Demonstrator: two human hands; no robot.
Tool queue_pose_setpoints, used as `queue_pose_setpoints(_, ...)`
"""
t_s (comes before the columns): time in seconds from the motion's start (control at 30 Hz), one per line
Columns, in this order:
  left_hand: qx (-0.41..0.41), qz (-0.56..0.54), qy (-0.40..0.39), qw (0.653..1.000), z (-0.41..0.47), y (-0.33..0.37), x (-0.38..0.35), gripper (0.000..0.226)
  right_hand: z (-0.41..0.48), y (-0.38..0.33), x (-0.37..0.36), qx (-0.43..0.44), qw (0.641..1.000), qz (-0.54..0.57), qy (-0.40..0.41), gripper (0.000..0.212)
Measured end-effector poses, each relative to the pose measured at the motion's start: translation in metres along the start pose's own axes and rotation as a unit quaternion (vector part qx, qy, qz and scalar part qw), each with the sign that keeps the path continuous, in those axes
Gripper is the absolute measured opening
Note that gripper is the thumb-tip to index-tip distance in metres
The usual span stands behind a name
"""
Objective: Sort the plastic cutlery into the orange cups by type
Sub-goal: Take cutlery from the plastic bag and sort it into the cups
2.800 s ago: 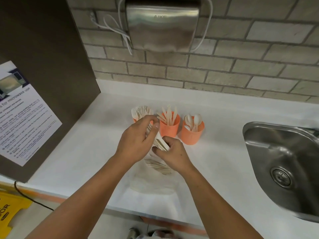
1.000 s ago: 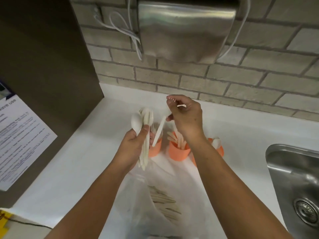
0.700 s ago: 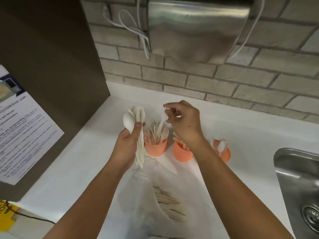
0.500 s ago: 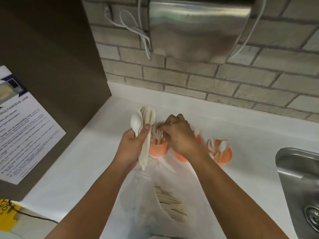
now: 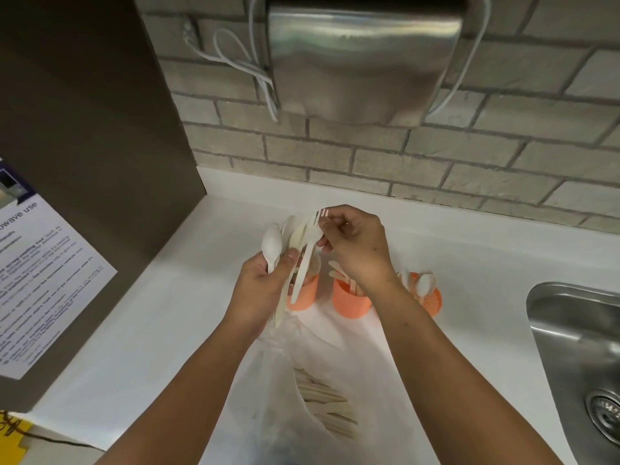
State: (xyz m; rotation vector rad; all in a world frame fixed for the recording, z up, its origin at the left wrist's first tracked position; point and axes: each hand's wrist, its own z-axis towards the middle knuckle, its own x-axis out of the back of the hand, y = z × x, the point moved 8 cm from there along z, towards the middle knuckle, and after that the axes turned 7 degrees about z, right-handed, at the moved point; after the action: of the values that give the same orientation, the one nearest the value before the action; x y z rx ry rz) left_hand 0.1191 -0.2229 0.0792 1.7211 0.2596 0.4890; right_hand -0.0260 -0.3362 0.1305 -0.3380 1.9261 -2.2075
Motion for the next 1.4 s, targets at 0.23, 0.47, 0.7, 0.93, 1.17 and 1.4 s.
queue_pose_setpoints(0.23,0.011,0.015,0.059,0.998,0.001,-0.004,0.010,0.028,0.005,-0.014,0.019,0.030,0.997,0.041,0.065,0.014)
queue_pose_setpoints(0.47,0.046,-0.046,0.095,0.993,0.008,-0.013,0.033,0.023,0.007,-0.015,0.015,0.120,0.988,-0.091,0.044,0.024)
queue_pose_setpoints(0.7,0.053,-0.064,0.085,0.993,0.008,-0.014,0.030,0.027,-0.003,0.005,-0.013,0.159,0.974,-0.164,-0.005,0.016)
queue_pose_setpoints(0.93,0.027,-0.042,0.062,0.997,0.005,-0.011,0.021,0.035,-0.022,0.026,-0.042,0.248,0.841,-0.481,-0.031,0.013)
queue_pose_setpoints(1.17,-0.018,0.013,0.037,0.999,0.003,0.001,0.017,0.038,-0.014,-0.002,-0.031,0.046,0.992,-0.120,-0.014,0.028)
queue_pose_setpoints(1.4,-0.016,0.033,0.035,0.999,0.001,-0.001,0.011,0.029,0.000,-0.003,0.001,-0.015,1.000,-0.002,0.017,0.018)
